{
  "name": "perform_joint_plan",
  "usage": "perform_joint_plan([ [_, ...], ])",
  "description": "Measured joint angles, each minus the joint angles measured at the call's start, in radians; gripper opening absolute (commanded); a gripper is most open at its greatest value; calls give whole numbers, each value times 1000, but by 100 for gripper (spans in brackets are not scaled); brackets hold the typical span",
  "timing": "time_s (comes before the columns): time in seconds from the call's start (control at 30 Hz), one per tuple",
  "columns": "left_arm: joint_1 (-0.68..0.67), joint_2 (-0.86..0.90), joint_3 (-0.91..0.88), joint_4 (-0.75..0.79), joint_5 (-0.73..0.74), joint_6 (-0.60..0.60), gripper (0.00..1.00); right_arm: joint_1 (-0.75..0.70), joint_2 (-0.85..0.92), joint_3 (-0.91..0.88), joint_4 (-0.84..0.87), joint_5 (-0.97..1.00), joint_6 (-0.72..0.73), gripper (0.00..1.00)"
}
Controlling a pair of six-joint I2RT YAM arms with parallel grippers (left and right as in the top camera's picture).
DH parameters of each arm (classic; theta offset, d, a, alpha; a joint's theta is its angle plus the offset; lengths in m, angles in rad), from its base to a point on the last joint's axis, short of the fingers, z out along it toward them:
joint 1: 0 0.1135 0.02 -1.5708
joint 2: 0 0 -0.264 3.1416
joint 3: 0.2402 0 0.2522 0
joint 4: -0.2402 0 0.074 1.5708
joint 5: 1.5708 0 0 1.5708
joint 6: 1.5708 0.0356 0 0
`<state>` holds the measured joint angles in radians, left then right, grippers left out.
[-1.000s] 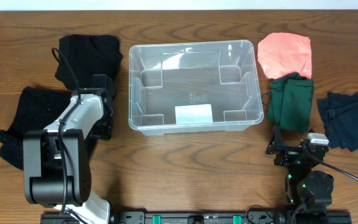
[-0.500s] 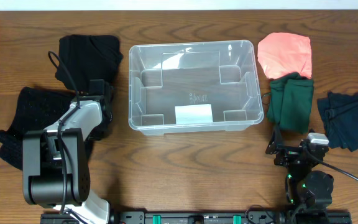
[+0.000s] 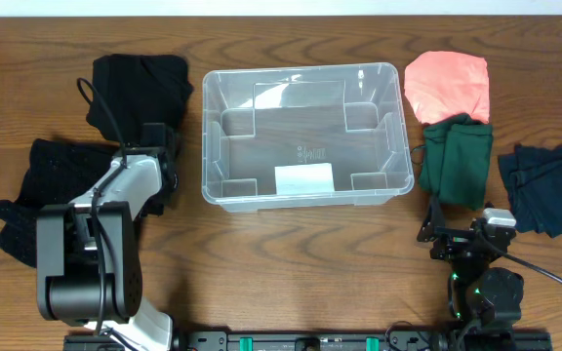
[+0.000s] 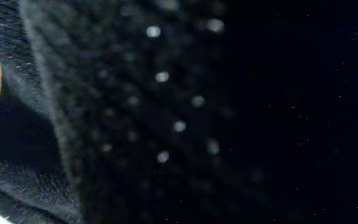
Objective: Pack container
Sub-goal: 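Reach the left gripper down and grasp the black sparkly knit garment, then lift the knit garment with the left gripper and carry it over the bin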
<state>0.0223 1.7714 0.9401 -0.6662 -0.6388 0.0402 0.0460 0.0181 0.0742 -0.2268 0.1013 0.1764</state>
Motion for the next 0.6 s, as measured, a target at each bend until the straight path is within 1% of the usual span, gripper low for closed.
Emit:
perform_joint_plan([
  [0.2,-1,-92,82,-128,3,1,6,0,0,0,0,0,0,99],
  [0.3,-1,-167,135,-158,2,14,6,0,0,0,0,0,0,99],
  [0.47,-16,-286,218,-167,3,85,6,0,0,0,0,0,0,99],
  [0.6,-72,-356,291,-173,3,155,6,0,0,0,0,0,0,99],
])
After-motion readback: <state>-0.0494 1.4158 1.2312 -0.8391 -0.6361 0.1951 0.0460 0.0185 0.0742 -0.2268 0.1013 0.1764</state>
